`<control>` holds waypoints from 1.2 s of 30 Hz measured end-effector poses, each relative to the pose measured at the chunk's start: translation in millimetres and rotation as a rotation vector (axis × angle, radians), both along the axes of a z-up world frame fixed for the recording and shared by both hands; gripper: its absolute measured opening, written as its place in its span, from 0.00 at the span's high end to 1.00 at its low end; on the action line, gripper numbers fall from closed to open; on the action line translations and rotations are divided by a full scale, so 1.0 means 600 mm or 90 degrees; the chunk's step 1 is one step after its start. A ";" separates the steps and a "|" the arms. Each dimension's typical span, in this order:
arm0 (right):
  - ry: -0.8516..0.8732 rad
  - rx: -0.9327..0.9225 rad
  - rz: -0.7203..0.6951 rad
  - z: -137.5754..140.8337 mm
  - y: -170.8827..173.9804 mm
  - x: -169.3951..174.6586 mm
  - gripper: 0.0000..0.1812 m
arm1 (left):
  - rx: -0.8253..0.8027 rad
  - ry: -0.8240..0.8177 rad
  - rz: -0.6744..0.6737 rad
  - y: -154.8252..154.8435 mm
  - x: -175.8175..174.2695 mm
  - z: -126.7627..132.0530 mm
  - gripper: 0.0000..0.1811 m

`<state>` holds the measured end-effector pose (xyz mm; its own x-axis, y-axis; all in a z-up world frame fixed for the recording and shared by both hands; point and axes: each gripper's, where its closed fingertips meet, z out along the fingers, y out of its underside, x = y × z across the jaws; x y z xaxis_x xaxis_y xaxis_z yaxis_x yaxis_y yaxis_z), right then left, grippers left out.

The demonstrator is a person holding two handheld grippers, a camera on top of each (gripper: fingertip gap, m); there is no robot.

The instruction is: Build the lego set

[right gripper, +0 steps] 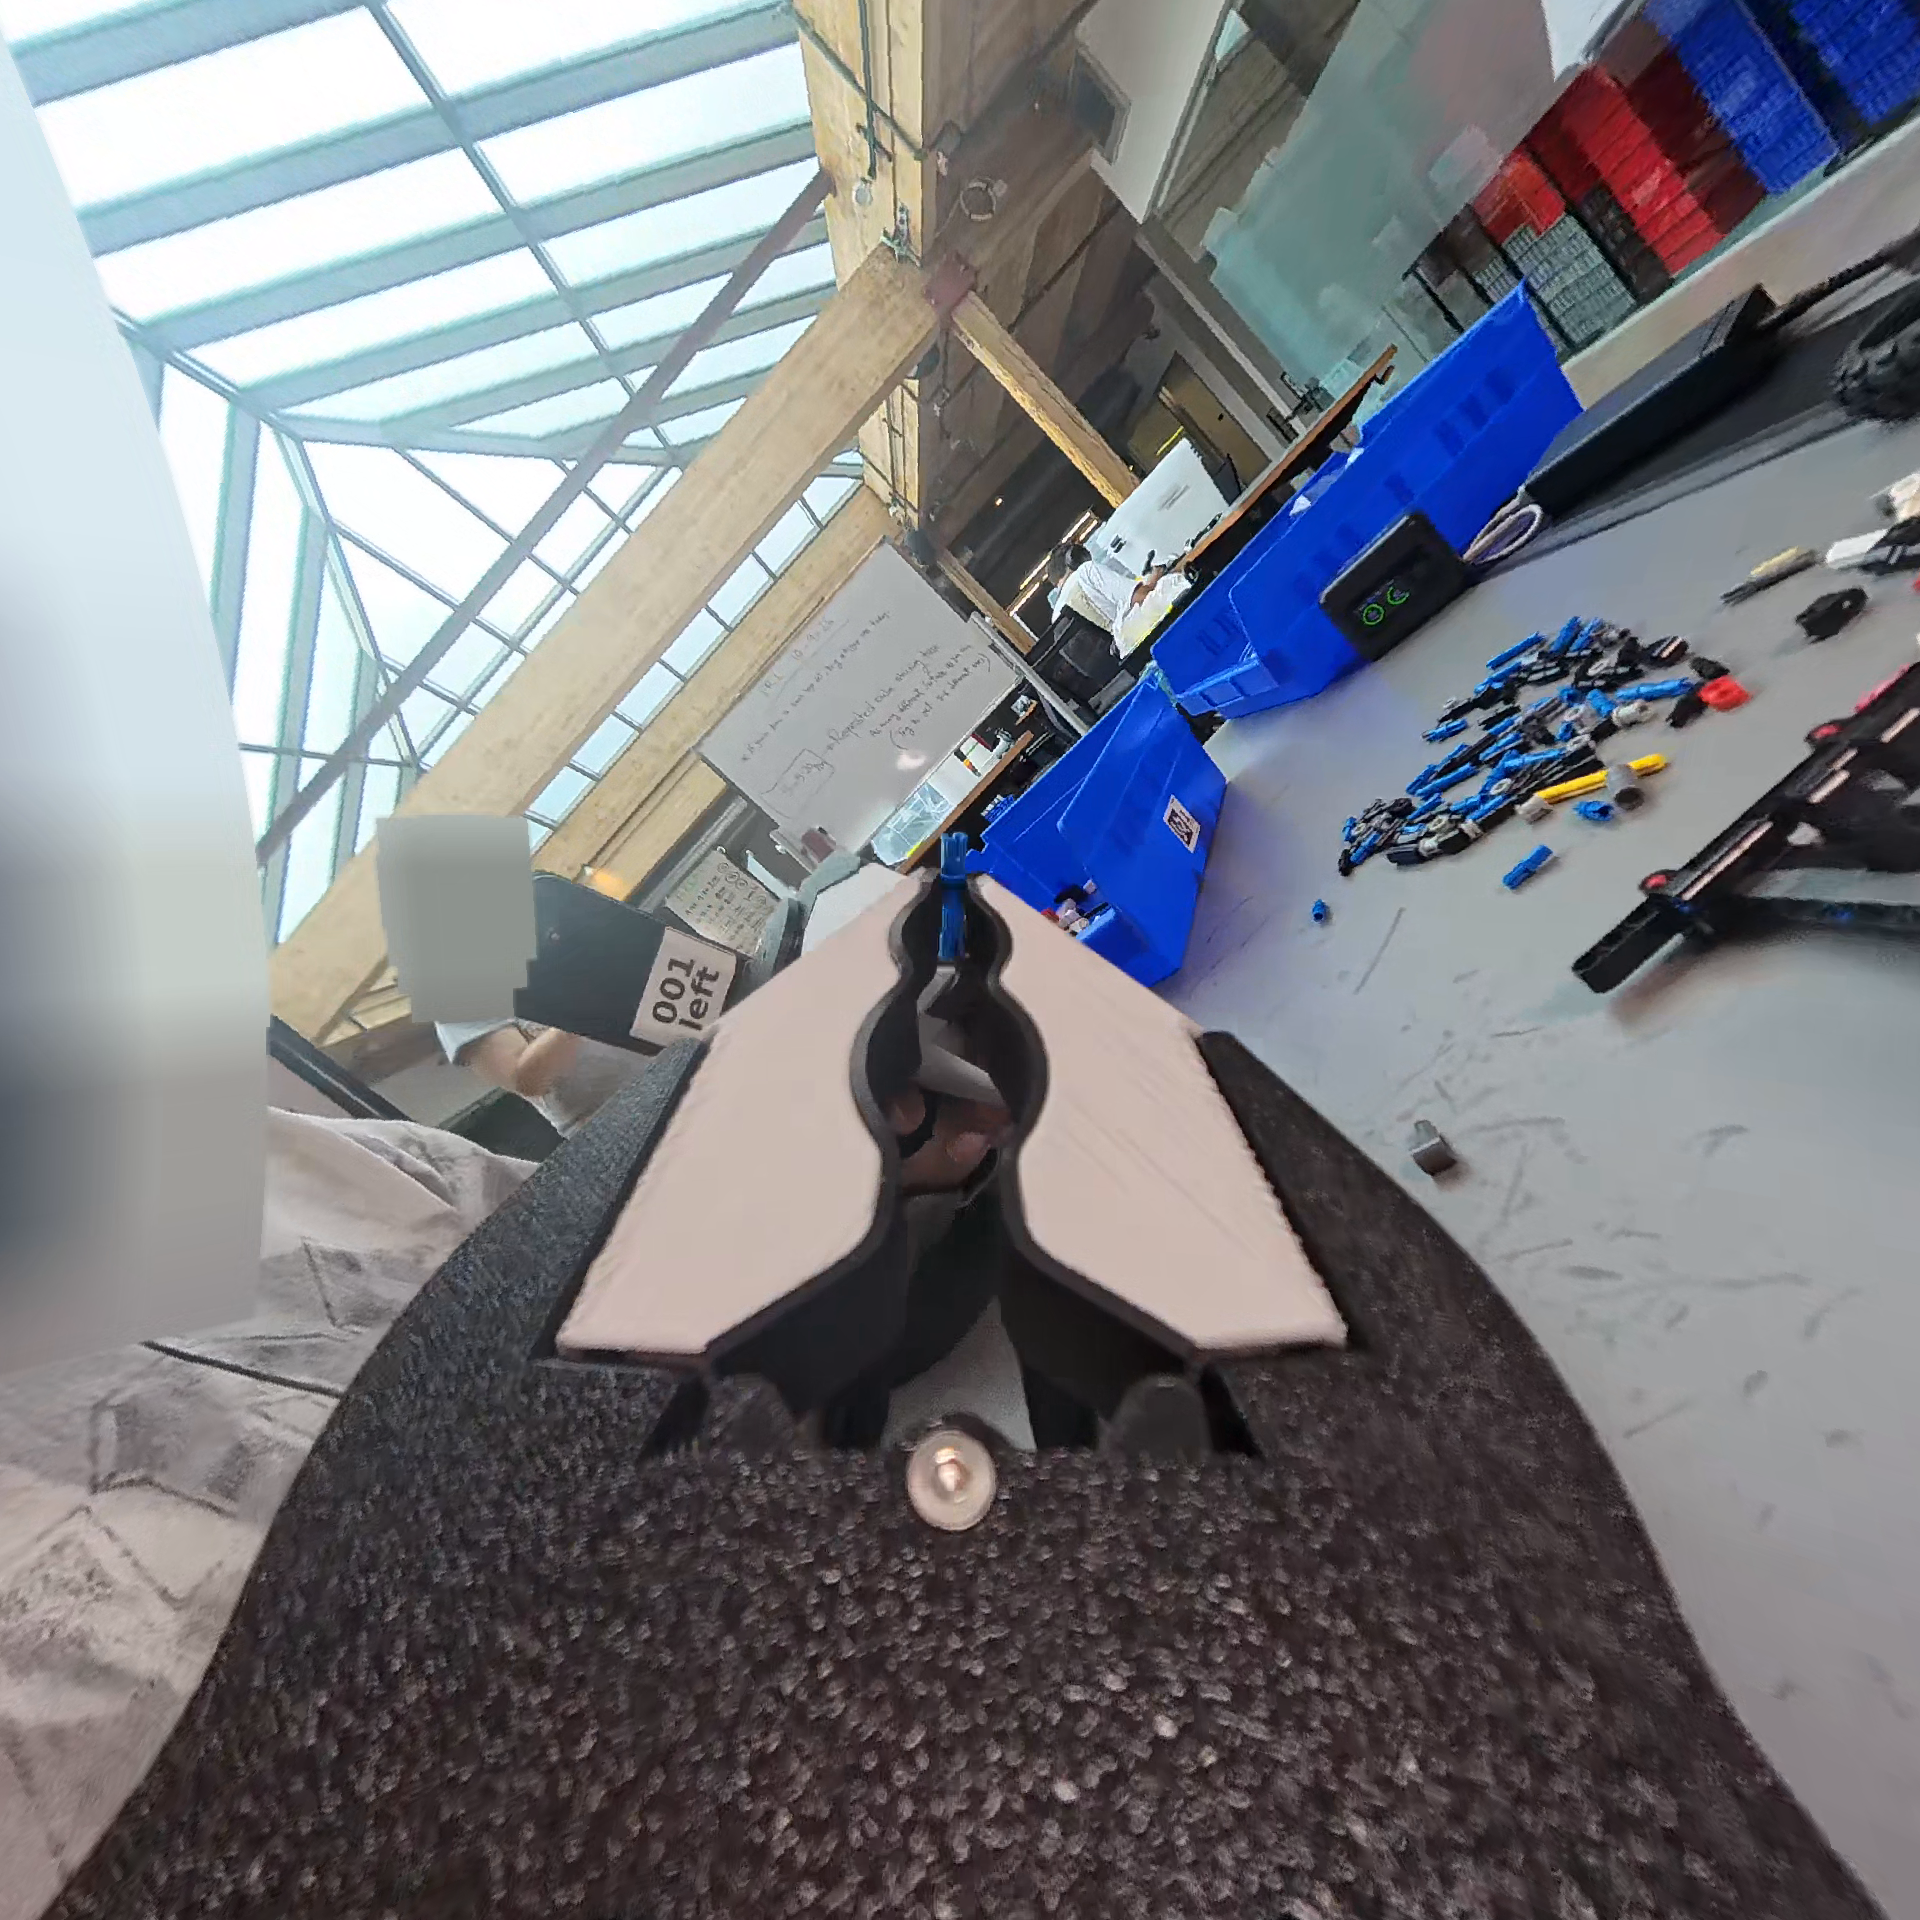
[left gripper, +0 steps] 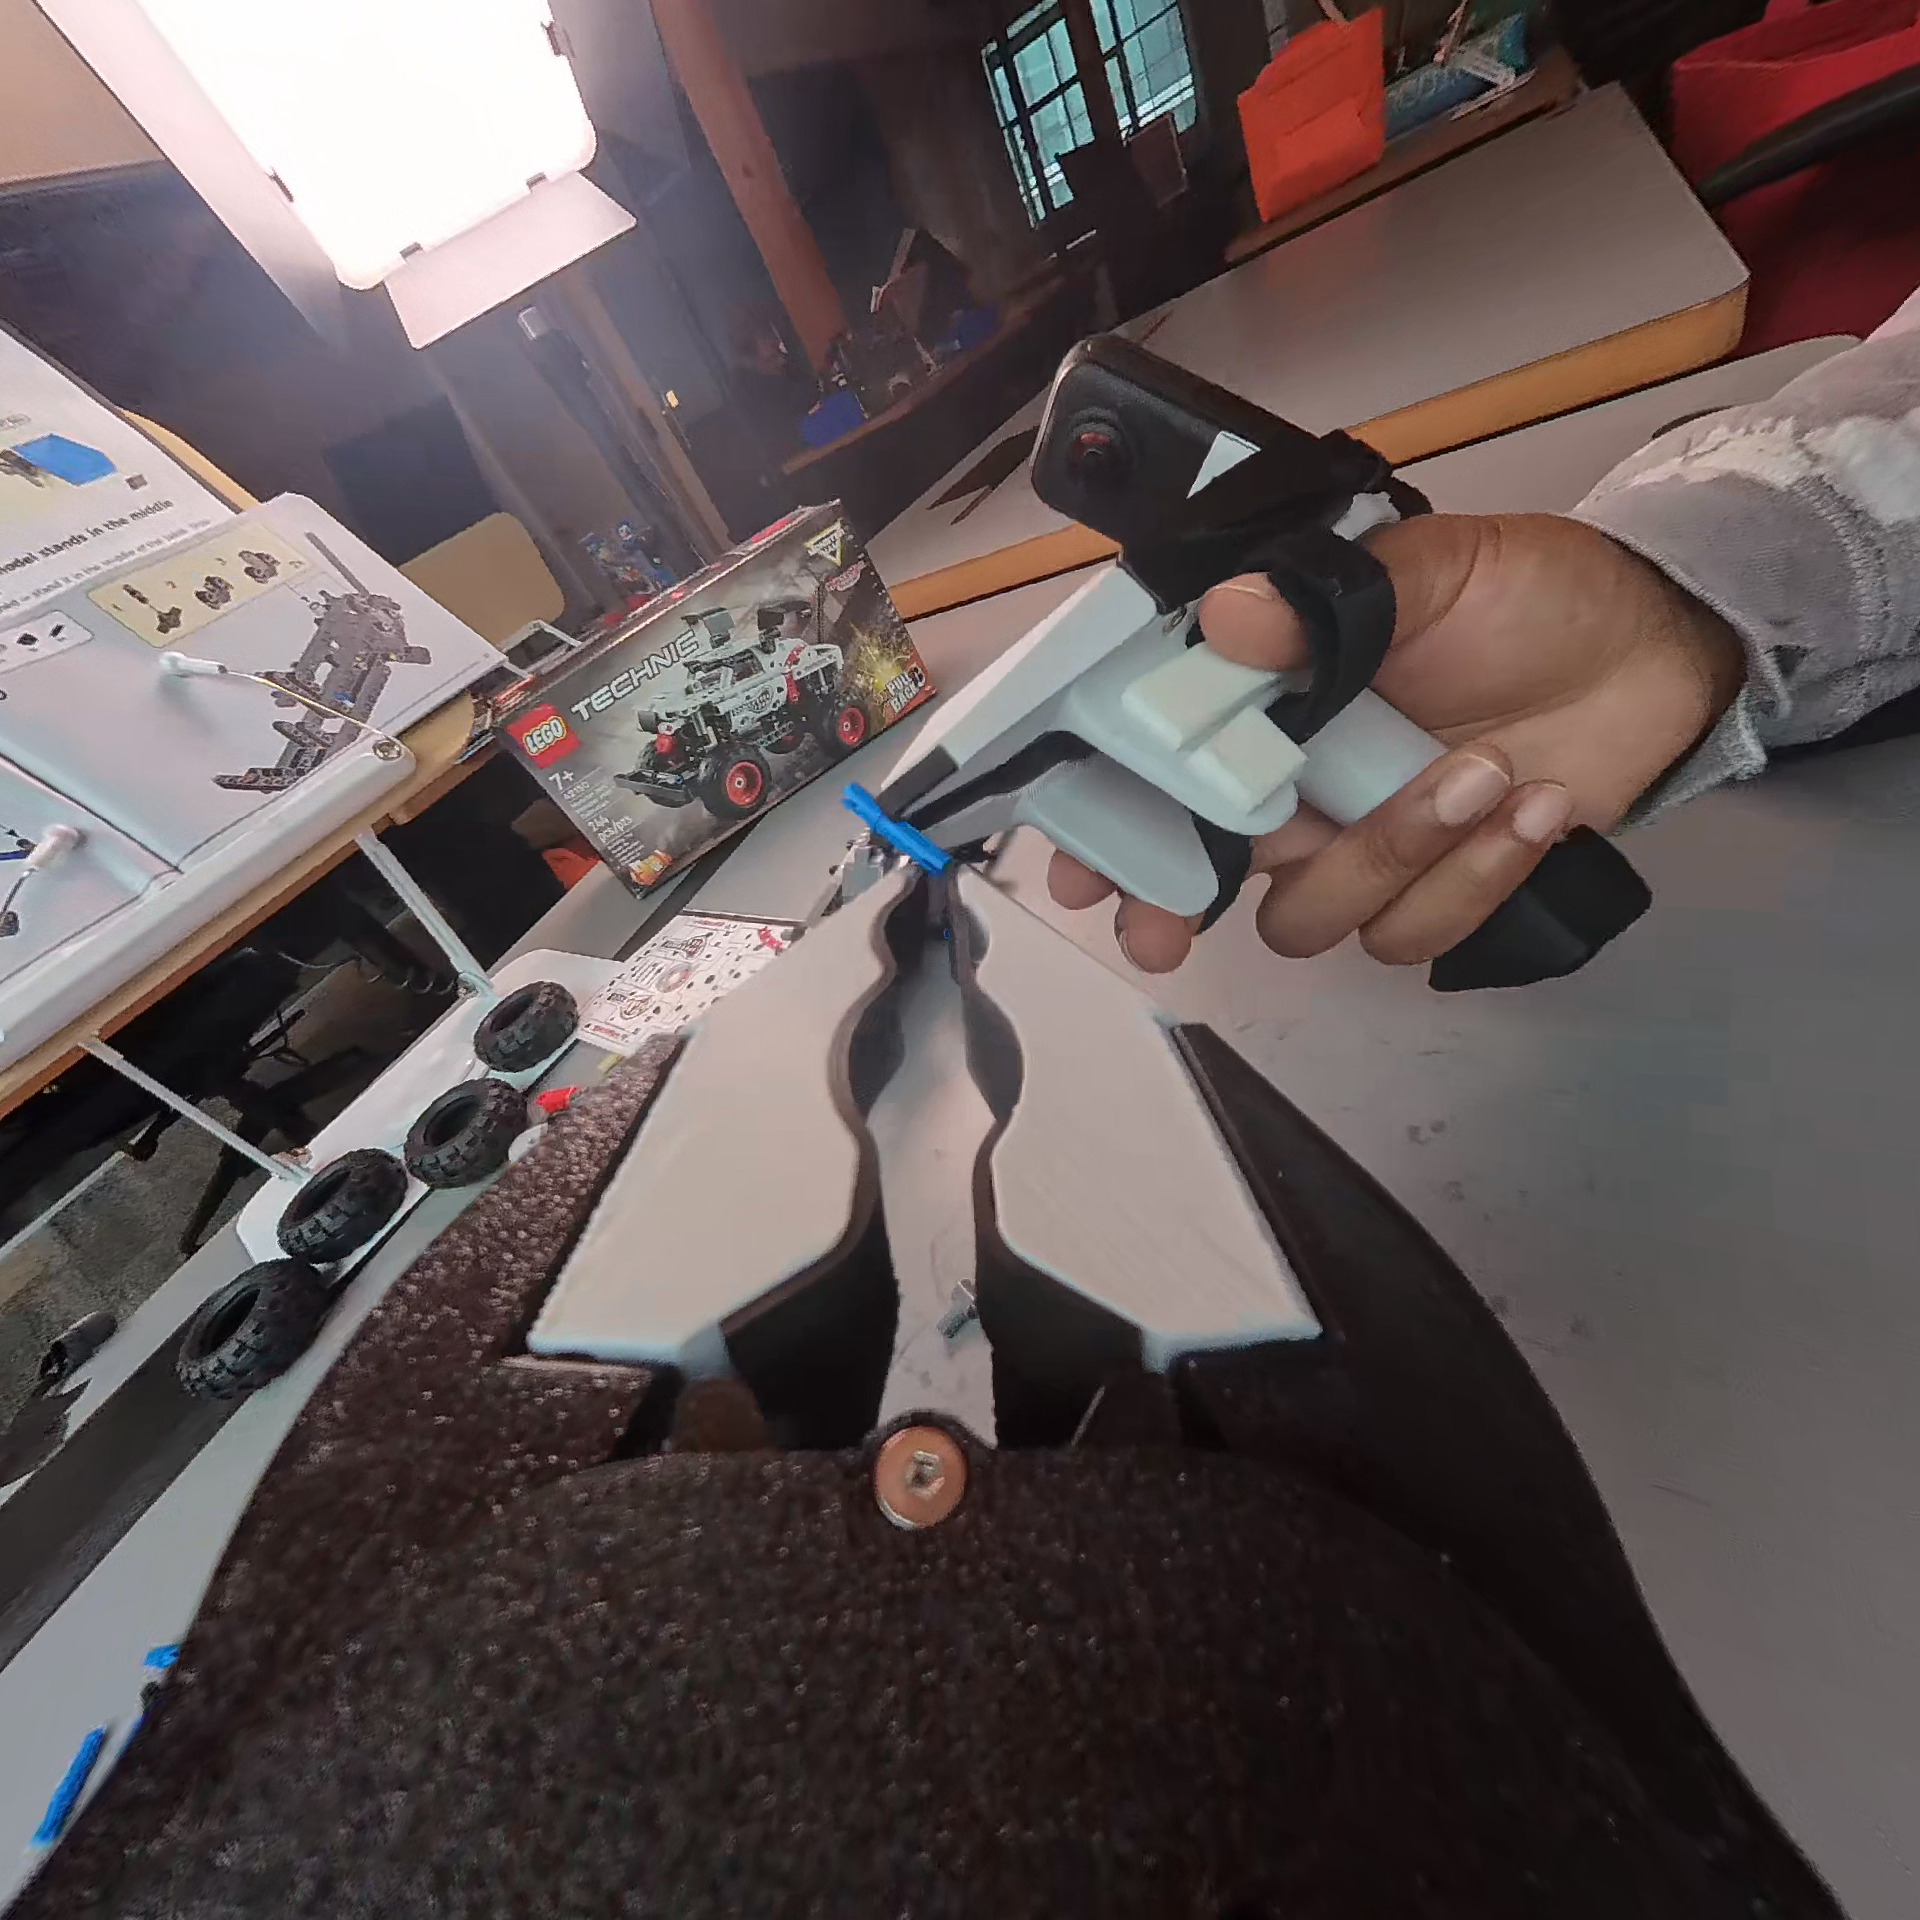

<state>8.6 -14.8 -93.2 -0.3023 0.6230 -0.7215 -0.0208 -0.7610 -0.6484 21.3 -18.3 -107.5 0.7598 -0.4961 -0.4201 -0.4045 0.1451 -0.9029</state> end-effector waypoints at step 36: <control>-0.099 0.480 0.107 -0.058 -0.044 0.023 0.97 | -0.148 0.049 -0.146 -0.038 0.014 -0.046 0.97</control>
